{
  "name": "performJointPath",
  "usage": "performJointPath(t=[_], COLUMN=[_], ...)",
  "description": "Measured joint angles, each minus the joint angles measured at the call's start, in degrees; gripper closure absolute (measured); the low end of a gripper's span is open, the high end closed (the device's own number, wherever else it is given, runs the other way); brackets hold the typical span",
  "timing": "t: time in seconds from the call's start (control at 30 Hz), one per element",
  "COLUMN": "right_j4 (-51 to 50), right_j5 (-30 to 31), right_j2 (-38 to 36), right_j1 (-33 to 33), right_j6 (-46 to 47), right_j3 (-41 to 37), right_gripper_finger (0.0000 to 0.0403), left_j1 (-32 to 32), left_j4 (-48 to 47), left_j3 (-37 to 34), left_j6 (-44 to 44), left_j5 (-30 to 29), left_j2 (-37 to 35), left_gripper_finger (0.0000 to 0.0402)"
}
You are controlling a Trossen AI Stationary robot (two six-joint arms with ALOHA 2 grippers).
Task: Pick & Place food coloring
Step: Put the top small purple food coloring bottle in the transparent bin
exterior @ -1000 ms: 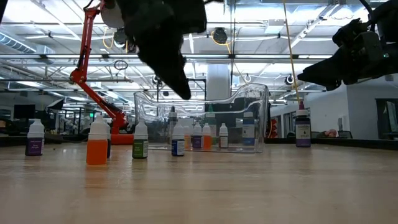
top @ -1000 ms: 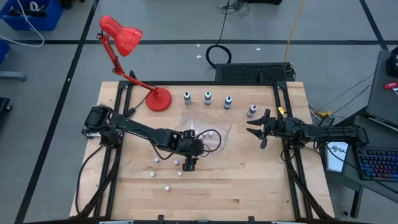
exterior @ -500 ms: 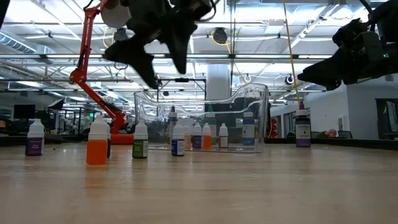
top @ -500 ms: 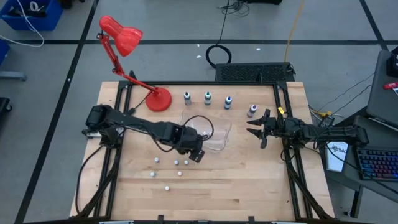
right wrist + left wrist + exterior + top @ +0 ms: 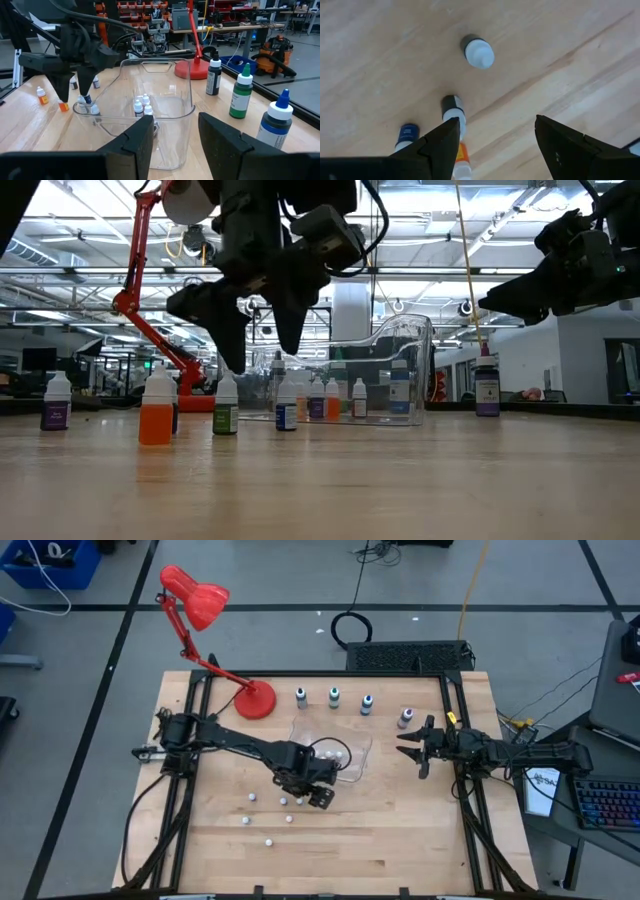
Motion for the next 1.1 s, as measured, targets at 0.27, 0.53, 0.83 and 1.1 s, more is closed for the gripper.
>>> performJointPath(t=[0.27, 0.53, 0.83, 1.1], right_j4=[0.0, -0.1, 0.0, -0.1], right_j5=[0.0, 0.0, 0.0, 0.0], right_j2=[0.0, 0.0, 0.2, 0.8], right_j1=[0.0, 0.0, 0.0, 0.0], right_j6=[0.0, 0.0, 0.0, 0.0], right_j3=[0.0, 0.0, 0.0, 0.0], right_gripper_finger=[0.0259, 0.0259, 0.0259, 0.0259], left_j1=[-1.5, -6.7, -14.0, -14.2], left_j4=[0.1, 3.5, 0.7, 3.4], left_j3=[2.6, 14.5, 15.9, 15.9], left_j6=[8.4, 26.3, 47.7, 49.6], left_j5=[-4.1, -22.9, -41.0, -38.6], left_j2=[0.3, 0.6, 5.3, 9.2], left_gripper_finger=[0.0152, 0.0151, 0.0151, 0.0151])
